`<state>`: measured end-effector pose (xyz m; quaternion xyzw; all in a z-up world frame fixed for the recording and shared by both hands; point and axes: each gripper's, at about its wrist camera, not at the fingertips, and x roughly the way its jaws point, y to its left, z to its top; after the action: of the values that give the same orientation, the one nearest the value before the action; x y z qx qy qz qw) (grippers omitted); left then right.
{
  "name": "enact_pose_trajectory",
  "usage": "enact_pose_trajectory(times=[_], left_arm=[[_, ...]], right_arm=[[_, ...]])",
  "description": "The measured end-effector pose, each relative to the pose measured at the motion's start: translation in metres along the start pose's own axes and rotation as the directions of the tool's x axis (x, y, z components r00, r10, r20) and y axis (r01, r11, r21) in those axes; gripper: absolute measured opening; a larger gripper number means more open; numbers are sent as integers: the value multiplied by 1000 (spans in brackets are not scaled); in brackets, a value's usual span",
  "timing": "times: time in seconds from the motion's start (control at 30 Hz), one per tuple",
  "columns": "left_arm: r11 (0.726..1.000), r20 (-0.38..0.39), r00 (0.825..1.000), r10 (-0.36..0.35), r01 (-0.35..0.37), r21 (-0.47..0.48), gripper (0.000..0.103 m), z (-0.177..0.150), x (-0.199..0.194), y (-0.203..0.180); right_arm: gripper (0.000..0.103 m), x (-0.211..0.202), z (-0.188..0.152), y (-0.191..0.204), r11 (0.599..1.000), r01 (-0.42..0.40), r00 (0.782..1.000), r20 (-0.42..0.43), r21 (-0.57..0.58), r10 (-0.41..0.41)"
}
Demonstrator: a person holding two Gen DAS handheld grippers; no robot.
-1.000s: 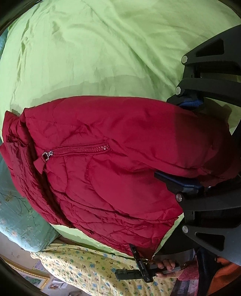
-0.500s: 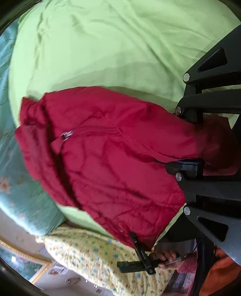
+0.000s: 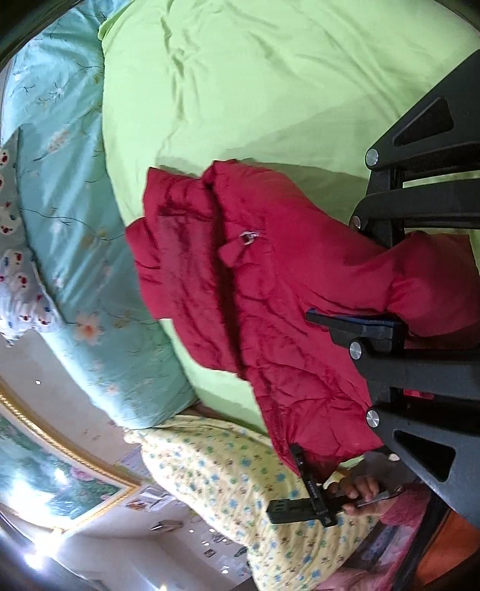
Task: Fold large clothes
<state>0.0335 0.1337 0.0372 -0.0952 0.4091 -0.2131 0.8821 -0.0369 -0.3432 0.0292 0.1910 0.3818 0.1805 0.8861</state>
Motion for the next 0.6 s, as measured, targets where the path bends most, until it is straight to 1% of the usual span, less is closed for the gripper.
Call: enact_pose_trajectory(times=[0.2, 0.3, 0.5, 0.6], left_arm=[[999, 52, 998, -32, 33, -16, 15, 31, 0, -5], [998, 80, 996, -43, 46, -38, 15, 51, 2, -7], [996, 108, 994, -32, 40, -80, 15, 88, 17, -8], [994, 108, 994, -16, 27, -101, 15, 104, 29, -5]], right_arm=[[22, -4, 26, -9, 999, -27, 996, 88, 47, 23], [22, -2, 47, -15, 998, -19, 992, 126, 59, 11], [22, 10, 86, -23, 996, -9, 983, 181, 83, -6], [22, 18, 101, -31, 994, -24, 981, 196, 105, 3]])
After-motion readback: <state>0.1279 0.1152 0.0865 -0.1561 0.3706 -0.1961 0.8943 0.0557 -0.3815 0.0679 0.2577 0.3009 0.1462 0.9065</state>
